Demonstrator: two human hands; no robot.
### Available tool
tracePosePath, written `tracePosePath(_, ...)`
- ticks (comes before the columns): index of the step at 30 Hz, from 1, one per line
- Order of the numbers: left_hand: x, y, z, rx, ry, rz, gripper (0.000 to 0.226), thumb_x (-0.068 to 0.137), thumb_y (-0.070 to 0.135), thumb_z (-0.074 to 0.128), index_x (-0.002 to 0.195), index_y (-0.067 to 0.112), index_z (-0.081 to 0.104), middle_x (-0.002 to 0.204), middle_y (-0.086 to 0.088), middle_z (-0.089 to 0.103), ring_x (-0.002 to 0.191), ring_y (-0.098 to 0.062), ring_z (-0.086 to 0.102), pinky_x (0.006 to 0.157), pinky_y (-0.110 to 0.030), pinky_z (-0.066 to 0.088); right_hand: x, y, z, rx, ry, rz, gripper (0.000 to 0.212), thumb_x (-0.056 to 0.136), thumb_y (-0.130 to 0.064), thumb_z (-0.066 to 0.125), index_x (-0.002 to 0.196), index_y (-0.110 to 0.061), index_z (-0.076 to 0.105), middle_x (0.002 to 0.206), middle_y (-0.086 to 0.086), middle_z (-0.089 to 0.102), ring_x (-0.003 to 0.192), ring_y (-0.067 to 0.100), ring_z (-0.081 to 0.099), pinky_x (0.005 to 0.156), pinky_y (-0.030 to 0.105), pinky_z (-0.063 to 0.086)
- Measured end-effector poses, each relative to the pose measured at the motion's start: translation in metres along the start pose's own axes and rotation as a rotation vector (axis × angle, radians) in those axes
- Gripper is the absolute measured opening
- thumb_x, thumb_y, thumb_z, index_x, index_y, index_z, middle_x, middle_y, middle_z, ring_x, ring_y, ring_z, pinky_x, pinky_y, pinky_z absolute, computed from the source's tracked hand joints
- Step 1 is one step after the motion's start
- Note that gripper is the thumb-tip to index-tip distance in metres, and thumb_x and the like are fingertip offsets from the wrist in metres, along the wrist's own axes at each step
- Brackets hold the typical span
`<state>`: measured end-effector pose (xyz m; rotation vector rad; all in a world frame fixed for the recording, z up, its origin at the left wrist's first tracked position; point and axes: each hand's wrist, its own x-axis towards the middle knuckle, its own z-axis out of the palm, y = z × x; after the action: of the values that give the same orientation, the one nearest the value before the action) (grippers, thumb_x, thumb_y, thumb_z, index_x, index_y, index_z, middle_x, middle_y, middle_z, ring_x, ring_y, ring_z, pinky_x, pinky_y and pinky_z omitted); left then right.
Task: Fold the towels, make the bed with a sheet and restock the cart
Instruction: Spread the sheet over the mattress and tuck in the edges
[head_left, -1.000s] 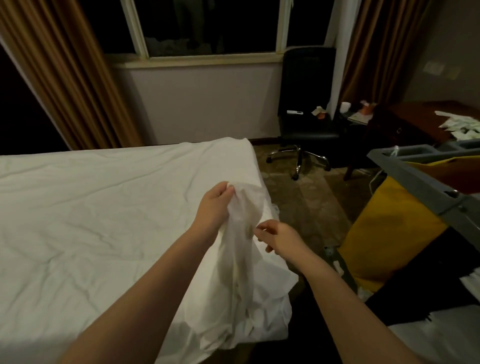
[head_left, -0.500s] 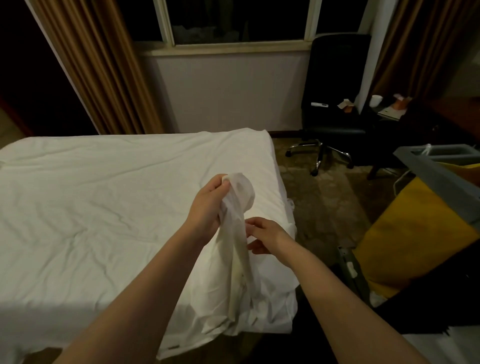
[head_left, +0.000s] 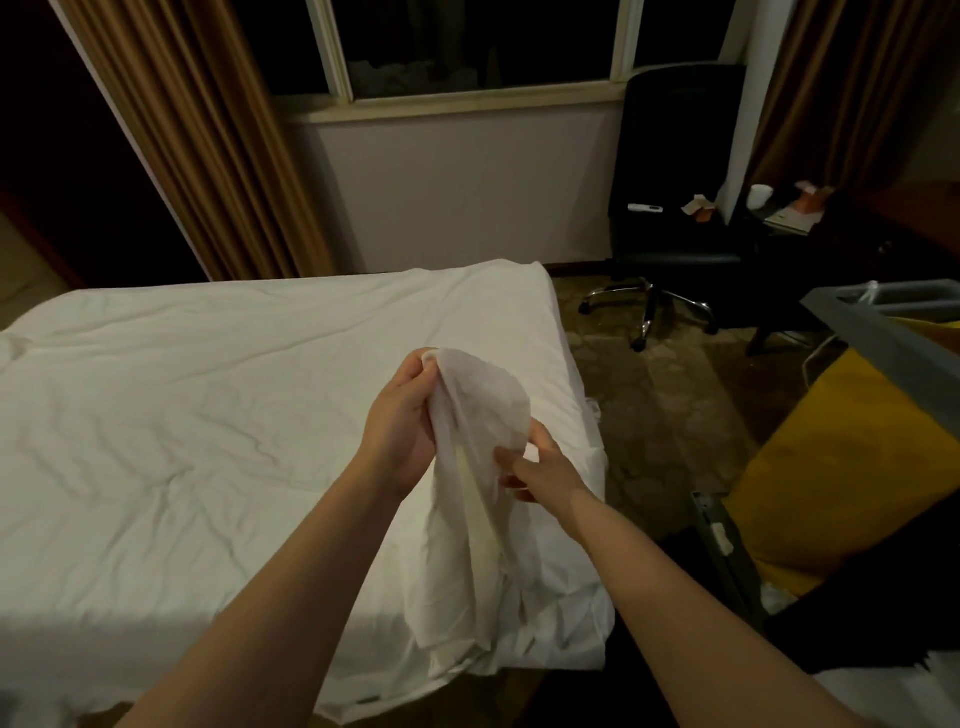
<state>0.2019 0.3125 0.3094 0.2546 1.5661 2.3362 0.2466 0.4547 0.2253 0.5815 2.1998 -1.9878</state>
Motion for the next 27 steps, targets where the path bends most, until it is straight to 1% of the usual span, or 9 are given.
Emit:
tracePosePath(5, -0.003, 0.003, -0.019, 0.117, 0.089, 0.008, 0.011, 0.096, 0.014, 0.047, 0.098, 0.017, 0.057, 0.097, -0.003, 0.059, 0.093, -0.019, 0.057, 0.08, -0.031, 0.05, -0.008, -0.016, 0.016, 0.08, 0.054, 0.003, 0.025, 0.099, -0.022, 0.048, 0.101, 0.0, 0.058, 0.071, 0.007, 0.056, 0.056, 0.012, 0.057, 0.051, 0.016, 0.048)
tracePosePath(7, -0.004, 0.002, -0.033, 0.381, 0.1, 0.014, 0.035, 0.081, 0.018, 0.059, 0.113, 0.029, 0.051, 0.112, 0.002, 0.056, 0.106, -0.022, 0.055, 0.088, -0.035, 0.051, -0.01, -0.017, 0.025, -0.03, 0.18, -0.149, 0.024, 0.099, -0.019, 0.047, 0.097, 0.002, 0.061, 0.066, 0.004, 0.055, 0.058, 0.013, 0.053, 0.056, 0.018, 0.047)
tracePosePath(10, -0.007, 0.001, -0.041, 0.678, 0.129, 0.0, 0.074, 0.081, 0.013, 0.063, 0.139, 0.039, 0.026, 0.144, -0.001, 0.035, 0.13, -0.026, 0.038, 0.102, -0.039, 0.041, -0.017, -0.026, 0.035, -0.268, 0.26, -0.366, 0.021, 0.098, -0.016, 0.046, 0.103, -0.015, 0.067, 0.078, -0.005, 0.062, 0.074, 0.013, 0.056, 0.073, 0.026, 0.046)
tracePosePath(13, -0.012, 0.002, -0.042, 1.014, 0.044, 0.112, 0.083, 0.084, 0.021, 0.067, 0.144, 0.046, 0.014, 0.156, 0.004, 0.013, 0.141, -0.022, 0.019, 0.11, -0.042, 0.03, -0.023, -0.039, 0.043, -0.469, 0.221, -0.451, 0.026, 0.098, -0.018, 0.045, 0.113, -0.019, 0.066, 0.102, 0.0, 0.068, 0.093, 0.02, 0.06, 0.083, 0.03, 0.047)
tracePosePath(16, -0.016, 0.007, -0.041, 1.501, -0.191, 0.25, 0.066, 0.083, 0.041, 0.065, 0.136, 0.055, 0.028, 0.158, 0.008, 0.001, 0.145, -0.02, -0.002, 0.115, -0.044, 0.014, -0.024, -0.043, 0.044, -0.617, 0.17, -0.492, 0.026, 0.098, -0.019, 0.044, 0.112, -0.017, 0.066, 0.103, 0.007, 0.069, 0.094, 0.026, 0.061, 0.08, 0.033, 0.046)
tracePosePath(18, -0.012, 0.009, -0.044, 1.646, -0.318, 0.27, 0.053, 0.082, 0.049, 0.064, 0.131, 0.051, 0.043, 0.157, 0.009, 0.01, 0.146, -0.018, -0.003, 0.116, -0.047, 0.011, -0.027, -0.041, 0.042, -0.629, 0.135, -0.509, 0.026, 0.098, -0.02, 0.044, 0.11, -0.016, 0.067, 0.098, 0.007, 0.07, 0.09, 0.026, 0.062, 0.079, 0.035, 0.048)
tracePosePath(22, -0.001, 0.01, -0.049, 1.679, -0.37, 0.226, 0.028, 0.088, 0.037, 0.061, 0.113, 0.025, 0.067, 0.137, 0.009, 0.046, 0.13, -0.012, 0.037, 0.105, -0.029, 0.029, -0.034, -0.031, 0.036, -0.513, 0.148, -0.517, 0.02, 0.096, -0.022, 0.049, 0.092, -0.013, 0.067, 0.083, 0.004, 0.067, 0.077, 0.023, 0.059, 0.076, 0.042, 0.05)
tracePosePath(24, -0.003, 0.007, -0.043, 1.414, -0.331, 0.17, 0.015, 0.092, 0.021, 0.056, 0.096, 0.016, 0.07, 0.106, 0.007, 0.06, 0.098, -0.008, 0.054, 0.084, -0.02, 0.037, -0.035, -0.029, 0.03, -0.45, 0.174, -0.509, 0.024, 0.096, -0.025, 0.052, 0.081, -0.011, 0.065, 0.074, 0.004, 0.063, 0.071, 0.022, 0.058, 0.072, 0.042, 0.051)
tracePosePath(27, -0.012, 0.009, -0.027, 0.939, -0.174, 0.061, 0.027, 0.096, 0.013, 0.049, 0.071, 0.015, 0.058, 0.071, 0.005, 0.054, 0.066, -0.008, 0.049, 0.064, -0.022, 0.037, -0.033, -0.025, 0.019, -0.236, 0.126, -0.327, 0.026, 0.093, -0.032, 0.058, 0.072, -0.016, 0.058, 0.063, 0.001, 0.059, 0.054, 0.011, 0.059, 0.061, 0.03, 0.049)
